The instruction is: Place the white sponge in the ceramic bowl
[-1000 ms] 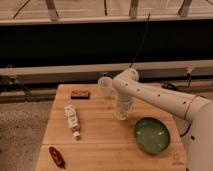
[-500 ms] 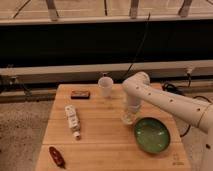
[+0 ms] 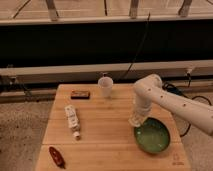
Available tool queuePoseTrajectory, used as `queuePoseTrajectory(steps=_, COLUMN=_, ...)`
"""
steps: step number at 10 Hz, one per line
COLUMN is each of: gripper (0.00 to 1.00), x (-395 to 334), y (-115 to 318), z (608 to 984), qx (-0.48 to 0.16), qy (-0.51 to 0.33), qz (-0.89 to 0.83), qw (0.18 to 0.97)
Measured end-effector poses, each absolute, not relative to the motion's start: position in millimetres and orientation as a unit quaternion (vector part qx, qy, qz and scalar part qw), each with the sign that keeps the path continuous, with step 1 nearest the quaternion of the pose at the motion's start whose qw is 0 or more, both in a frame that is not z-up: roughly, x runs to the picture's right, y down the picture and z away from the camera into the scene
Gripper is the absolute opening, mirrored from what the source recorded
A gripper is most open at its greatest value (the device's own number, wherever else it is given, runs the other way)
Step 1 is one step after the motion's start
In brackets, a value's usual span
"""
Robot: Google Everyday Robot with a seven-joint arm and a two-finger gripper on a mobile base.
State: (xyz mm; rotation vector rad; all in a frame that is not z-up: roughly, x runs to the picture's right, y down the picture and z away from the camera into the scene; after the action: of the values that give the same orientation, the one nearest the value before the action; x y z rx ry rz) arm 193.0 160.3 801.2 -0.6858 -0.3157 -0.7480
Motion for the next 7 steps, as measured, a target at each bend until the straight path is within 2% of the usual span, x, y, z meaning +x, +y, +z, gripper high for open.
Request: queuePoseTrajectory(steps=7, gripper=0.00, x=212, y=169, z=789, qx=-0.325, qy=-0.157, qz=-0.360, qw=0.860)
